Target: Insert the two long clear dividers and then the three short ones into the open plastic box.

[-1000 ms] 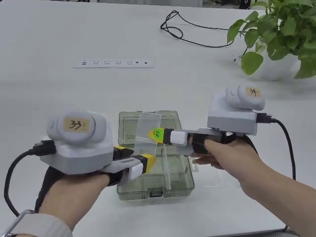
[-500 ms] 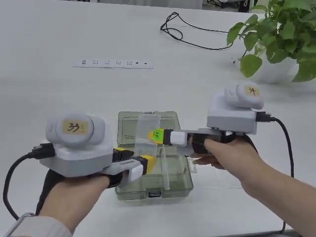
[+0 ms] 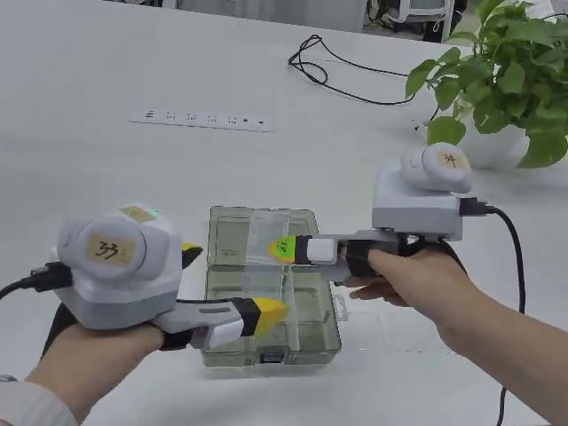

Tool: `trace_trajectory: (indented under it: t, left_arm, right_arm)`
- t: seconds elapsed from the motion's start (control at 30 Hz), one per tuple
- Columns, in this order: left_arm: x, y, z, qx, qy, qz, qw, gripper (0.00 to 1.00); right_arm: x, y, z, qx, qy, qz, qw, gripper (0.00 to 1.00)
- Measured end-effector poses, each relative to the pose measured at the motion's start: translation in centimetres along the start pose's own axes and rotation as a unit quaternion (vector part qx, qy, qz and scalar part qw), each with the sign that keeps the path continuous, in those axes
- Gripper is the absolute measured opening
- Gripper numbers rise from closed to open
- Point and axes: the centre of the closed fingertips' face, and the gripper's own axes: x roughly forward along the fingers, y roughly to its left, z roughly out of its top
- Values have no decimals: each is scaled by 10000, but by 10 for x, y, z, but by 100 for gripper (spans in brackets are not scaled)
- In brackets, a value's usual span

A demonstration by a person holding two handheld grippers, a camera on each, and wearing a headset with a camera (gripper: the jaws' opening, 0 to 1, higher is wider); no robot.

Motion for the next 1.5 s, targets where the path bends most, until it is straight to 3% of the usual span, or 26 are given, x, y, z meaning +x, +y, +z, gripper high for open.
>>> trace_trajectory:
  t: [0.1, 0.23, 0.4, 0.5, 0.53, 0.63, 0.73, 0.83, 0.93, 1.0, 1.3, 1.5]
  left_arm:
    - [-3, -1, -3, 441, 35, -168, 9989, 100]
    - [-8, -3, -7, 826, 48, -314, 9961, 100]
    - [-12, 2, -11, 827, 114, -320, 9960, 100]
    - [-15, 4, -11, 812, 60, -325, 9962, 100]
    - [-15, 5, -15, 817, 127, -291, 9962, 100]
    - [-19, 5, -18, 754, 31, -342, 9966, 100]
    - [-22, 4, -25, 828, 21, -364, 9959, 100]
    - [-28, 4, -31, 942, -8, -419, 9947, 100]
    - [-32, 6, -36, 1081, -17, -435, 9932, 100]
    - [-35, 10, -41, 1183, 87, -419, 9921, 100]
    - [-43, 23, -41, 1196, -53, -284, 9924, 100]
    - [-41, 23, -40, 1163, -180, -277, 9927, 100]
  right_arm:
    - [-1, 0, -2, 41, 75, -63, 9999, 2]
    - [-1, -1, -4, 86, 178, -129, 9997, 2]
    - [-2, 0, -4, 190, 315, -195, 9991, 2]
    - [-1, -4, -1, 302, 489, -279, 9980, 2]
    - [-2, -2, -4, 421, 594, -330, 9968, 2]
    - [-2, -7, -6, 319, 829, -523, 9947, 2]
    - [-2, -5, -3, 458, 1046, -592, 9917, 2]
    - [-3, -4, -6, 244, 1329, -784, 9877, 2]
    - [1, -4, -6, 457, 1485, -794, 9847, 2]
    - [4, -2, -4, 525, 1531, -813, 9835, 2]
    - [11, -2, -17, 324, 2075, -1103, 9715, 2]
    - [13, -8, -20, 733, 2182, -1313, 9642, 2]
